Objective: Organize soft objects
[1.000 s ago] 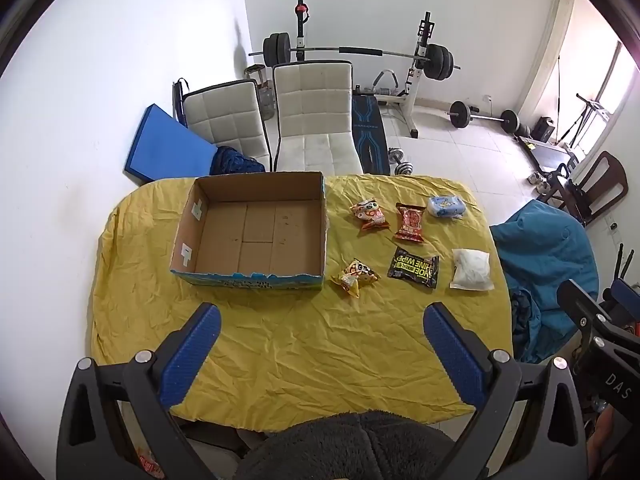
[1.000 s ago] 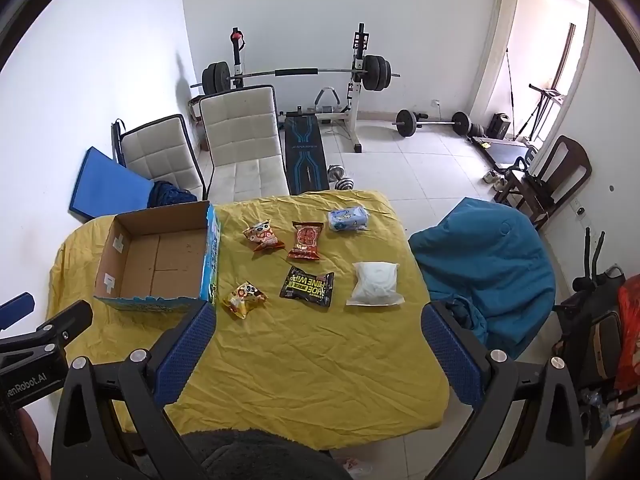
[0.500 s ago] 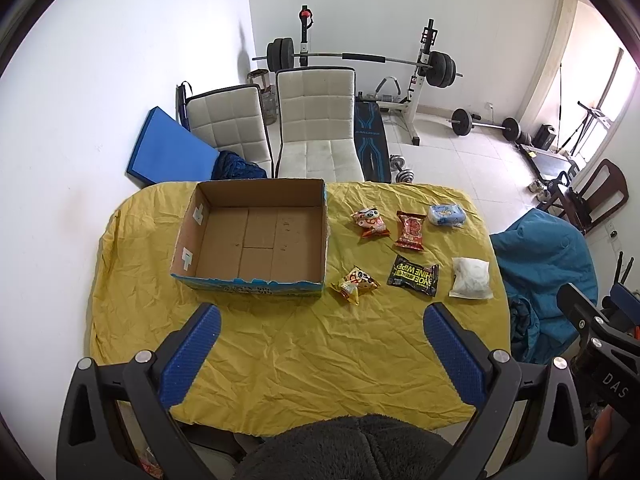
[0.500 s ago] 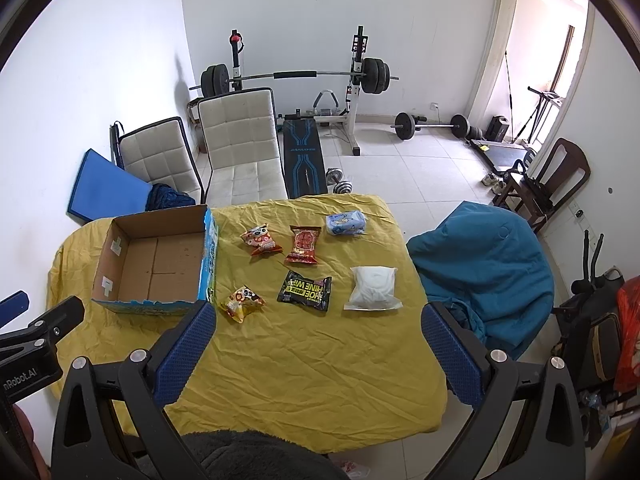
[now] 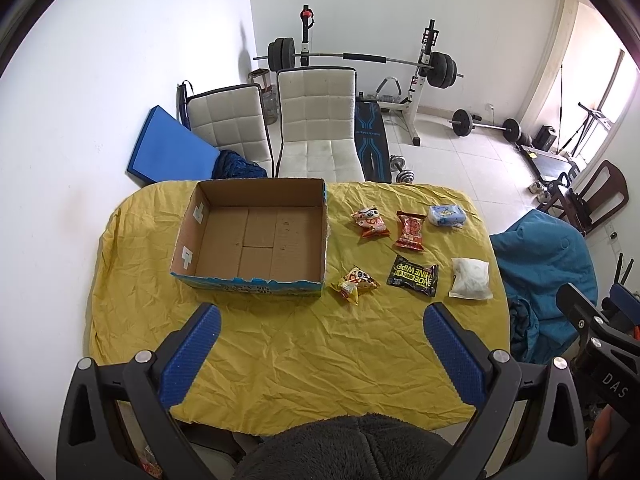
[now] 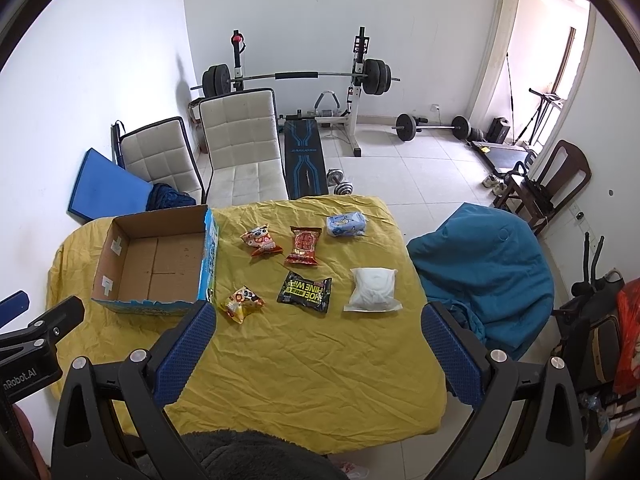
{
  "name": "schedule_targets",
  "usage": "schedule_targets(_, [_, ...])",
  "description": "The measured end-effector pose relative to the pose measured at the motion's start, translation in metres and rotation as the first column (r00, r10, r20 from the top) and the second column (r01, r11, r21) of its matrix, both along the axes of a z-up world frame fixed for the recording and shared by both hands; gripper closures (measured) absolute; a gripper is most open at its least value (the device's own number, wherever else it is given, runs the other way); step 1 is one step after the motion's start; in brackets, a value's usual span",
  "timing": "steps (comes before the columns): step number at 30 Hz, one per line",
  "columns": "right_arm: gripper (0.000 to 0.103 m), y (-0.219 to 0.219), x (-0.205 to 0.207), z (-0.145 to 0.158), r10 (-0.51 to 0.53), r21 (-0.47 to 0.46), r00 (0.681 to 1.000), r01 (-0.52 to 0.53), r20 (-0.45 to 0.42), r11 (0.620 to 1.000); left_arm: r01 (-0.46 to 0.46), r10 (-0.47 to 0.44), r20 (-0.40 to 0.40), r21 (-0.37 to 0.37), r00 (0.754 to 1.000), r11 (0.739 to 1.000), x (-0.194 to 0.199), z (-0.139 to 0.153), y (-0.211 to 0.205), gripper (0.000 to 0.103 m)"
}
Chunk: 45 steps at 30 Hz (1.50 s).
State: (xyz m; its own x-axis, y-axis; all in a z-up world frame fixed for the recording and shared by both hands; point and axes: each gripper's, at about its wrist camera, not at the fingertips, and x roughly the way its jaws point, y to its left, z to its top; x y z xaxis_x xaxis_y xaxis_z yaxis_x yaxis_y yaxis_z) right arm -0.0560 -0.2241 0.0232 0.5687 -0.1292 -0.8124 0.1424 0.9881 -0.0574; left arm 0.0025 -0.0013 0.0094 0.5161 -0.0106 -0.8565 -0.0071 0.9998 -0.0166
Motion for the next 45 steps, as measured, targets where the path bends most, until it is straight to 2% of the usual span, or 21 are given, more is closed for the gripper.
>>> schedule_targets(13, [0.000, -0.002, -0.001, -0.002, -0.002, -0.002, 1.000, 0.002, 0.005, 1.000, -0.004, 0.004, 0.003, 0.003, 1.000, 1.000, 0.000, 0.001, -0.001, 0.000])
schedule_targets(29, [0.000, 0.004, -0.002, 0.010, 0.007, -0.009, 0.999, -0.007, 0.031, 1.000, -0.033, 0.033, 0.045, -0.005, 0.998, 0.999, -0.005, 0.009, 0.010, 0.000])
schedule_targets(45, [0.000, 0.007, 0.001, 0.012, 0.018, -0.007, 0.999, -0.018, 0.032, 1.000, -0.033, 0.034, 0.043, -0.007, 0.999, 0.999, -0.004, 0.011, 0.012, 0.000])
